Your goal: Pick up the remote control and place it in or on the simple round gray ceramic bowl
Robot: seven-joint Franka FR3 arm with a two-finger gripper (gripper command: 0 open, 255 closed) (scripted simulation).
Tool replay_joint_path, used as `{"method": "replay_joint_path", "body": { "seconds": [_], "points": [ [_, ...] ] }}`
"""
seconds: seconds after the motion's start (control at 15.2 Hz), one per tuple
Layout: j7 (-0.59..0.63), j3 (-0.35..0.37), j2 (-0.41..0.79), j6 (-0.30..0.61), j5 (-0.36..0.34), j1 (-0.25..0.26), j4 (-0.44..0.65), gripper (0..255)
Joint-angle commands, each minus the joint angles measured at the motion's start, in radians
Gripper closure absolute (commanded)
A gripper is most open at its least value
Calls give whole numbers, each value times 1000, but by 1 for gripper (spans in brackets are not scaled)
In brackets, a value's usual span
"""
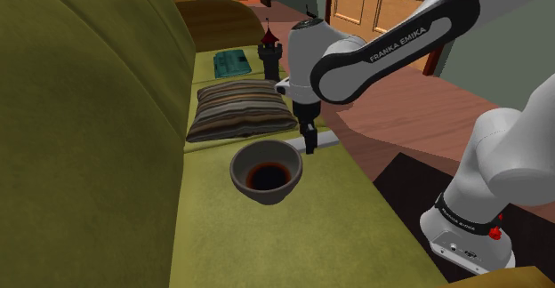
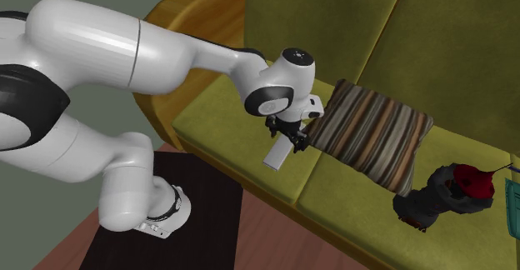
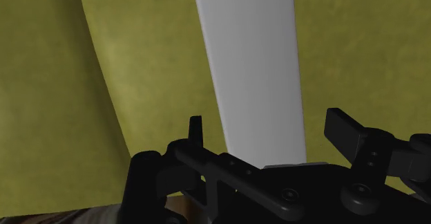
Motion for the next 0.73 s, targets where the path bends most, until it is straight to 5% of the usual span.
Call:
{"method": "replay_joint_path", "body": {
  "seconds": [0.0,0.46,0.53,0.66],
  "points": [
    [1,0,14,24,-2,-1,-10,0],
    [1,0,14,24,-2,-1,-10,0],
    [1,0,14,24,-2,-1,-10,255],
    [1,0,14,24,-2,-1,-9,255]
  ]
}}
